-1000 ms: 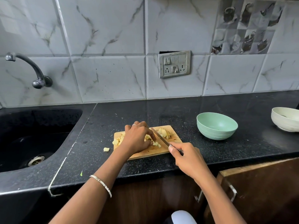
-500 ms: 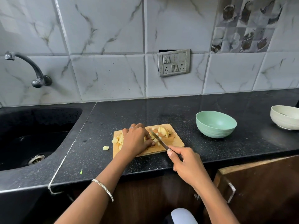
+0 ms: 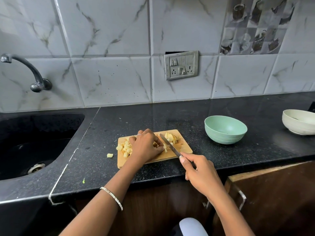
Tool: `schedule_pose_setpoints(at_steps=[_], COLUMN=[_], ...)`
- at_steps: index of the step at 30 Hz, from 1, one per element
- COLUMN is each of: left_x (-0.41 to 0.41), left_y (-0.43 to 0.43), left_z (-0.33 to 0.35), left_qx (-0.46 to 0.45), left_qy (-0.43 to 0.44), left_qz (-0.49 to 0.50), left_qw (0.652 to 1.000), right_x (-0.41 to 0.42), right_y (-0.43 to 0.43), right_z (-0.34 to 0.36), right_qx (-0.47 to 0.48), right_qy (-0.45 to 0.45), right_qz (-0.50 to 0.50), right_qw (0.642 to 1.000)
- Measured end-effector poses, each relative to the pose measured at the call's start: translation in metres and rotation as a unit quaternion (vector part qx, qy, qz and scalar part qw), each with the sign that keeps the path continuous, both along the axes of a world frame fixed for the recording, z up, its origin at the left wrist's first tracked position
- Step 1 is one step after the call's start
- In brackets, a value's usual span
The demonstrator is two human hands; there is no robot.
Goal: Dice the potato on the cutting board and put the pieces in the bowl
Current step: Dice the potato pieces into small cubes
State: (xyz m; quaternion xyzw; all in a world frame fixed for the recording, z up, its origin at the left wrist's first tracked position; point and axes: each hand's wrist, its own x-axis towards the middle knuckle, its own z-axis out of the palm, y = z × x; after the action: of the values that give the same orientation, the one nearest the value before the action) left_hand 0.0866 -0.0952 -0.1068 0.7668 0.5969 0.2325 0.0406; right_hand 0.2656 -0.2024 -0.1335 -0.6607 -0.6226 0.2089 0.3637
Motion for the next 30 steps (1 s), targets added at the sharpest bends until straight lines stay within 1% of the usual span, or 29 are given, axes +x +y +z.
schedule_pose_setpoints(at_steps=[4,8,11,17,25,30], left_x=[0.007,0.012,0.013,0.014,0.017,0.019], left_y=[0.003,0.003,0.003,0.006,0.007,0.009], left_z=[-0.002,-0.006,-0.006,-0.002,-0.004,-0.003], left_qx=[0.004,0.014,0.014,-0.007,0.013,0.008], left_qy=[-0.012,-0.038,-0.049,-0.051,-0.045,-0.038], left_qz=[-0.007,0.026,0.032,0.042,0.04,0.047], left_qw=[1.0,0.999,0.998,0.998,0.998,0.998], right_x=[0.0,-0.003,-0.001,-0.001,-0.008,-0.009], right_y=[0.002,0.006,0.009,0.006,0.004,0.004], right_z=[0.003,0.002,-0.002,-0.005,0.002,0.008], right_qx=[-0.002,-0.007,-0.013,-0.023,-0.039,-0.054], right_qy=[-0.006,-0.008,-0.028,-0.034,-0.054,-0.056], right_qz=[0.005,-0.001,-0.012,-0.016,-0.032,-0.029], right_qw=[1.0,1.0,0.999,0.999,0.997,0.997])
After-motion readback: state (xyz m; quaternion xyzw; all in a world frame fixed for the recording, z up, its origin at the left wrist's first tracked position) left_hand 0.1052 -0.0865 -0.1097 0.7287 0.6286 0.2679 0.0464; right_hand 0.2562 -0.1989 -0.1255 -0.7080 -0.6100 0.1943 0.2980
